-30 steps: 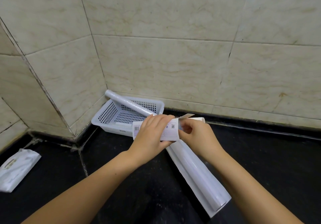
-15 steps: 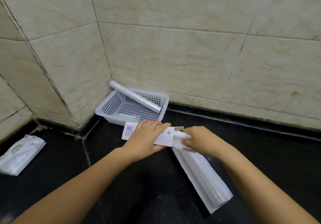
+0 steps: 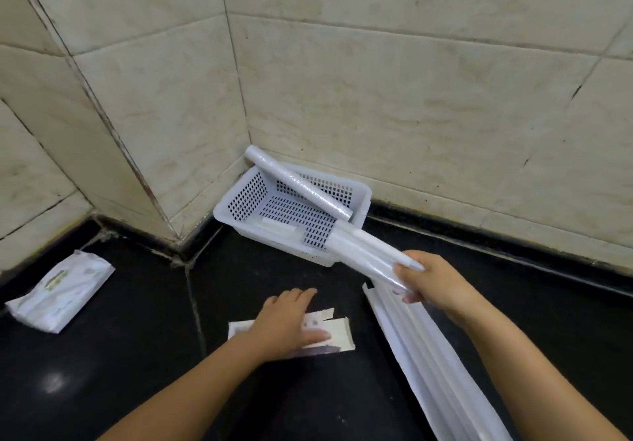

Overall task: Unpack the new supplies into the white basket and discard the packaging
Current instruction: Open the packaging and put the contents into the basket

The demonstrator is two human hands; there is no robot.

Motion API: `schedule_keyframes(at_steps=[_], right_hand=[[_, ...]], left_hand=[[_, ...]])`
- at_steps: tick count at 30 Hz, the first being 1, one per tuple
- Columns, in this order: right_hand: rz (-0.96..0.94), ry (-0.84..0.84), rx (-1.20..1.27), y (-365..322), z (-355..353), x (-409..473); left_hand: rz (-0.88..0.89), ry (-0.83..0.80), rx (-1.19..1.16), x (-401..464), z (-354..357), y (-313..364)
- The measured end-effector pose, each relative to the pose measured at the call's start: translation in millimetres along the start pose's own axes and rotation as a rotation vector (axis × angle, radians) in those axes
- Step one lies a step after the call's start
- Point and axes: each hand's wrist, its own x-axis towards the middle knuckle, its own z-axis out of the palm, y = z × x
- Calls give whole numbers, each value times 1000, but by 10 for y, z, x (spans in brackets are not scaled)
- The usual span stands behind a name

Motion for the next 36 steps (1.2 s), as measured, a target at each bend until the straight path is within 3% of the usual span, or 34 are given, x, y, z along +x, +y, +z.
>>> schedule_keyframes(at_steps=[3, 6, 8, 11, 13, 15, 23, 36], right_hand=[[1, 45, -24, -56, 56, 261], [20, 78, 80, -139, 111, 588], [21, 85, 94, -211, 167, 799], [40, 86, 88, -277, 292, 1160], [44, 74, 60, -288, 398, 1398], [28, 50, 29, -289, 513, 1604], [-97, -2, -141, -449, 946, 2227], [-2, -86, -137, -534, 1476, 2618]], left_hand=[[94, 348, -213, 183, -459, -84], [132, 455, -231, 604, -907, -366], [68, 342, -152, 1030, -1094, -586], [-49, -7, 70, 1659, -1128, -864], [-51, -248, 259, 1922, -1056, -1031], [-43, -378, 354, 2032, -975, -1152], [-115, -475, 148, 1966, -1057, -1268], [-24, -468, 41, 1784, -1300, -1318]])
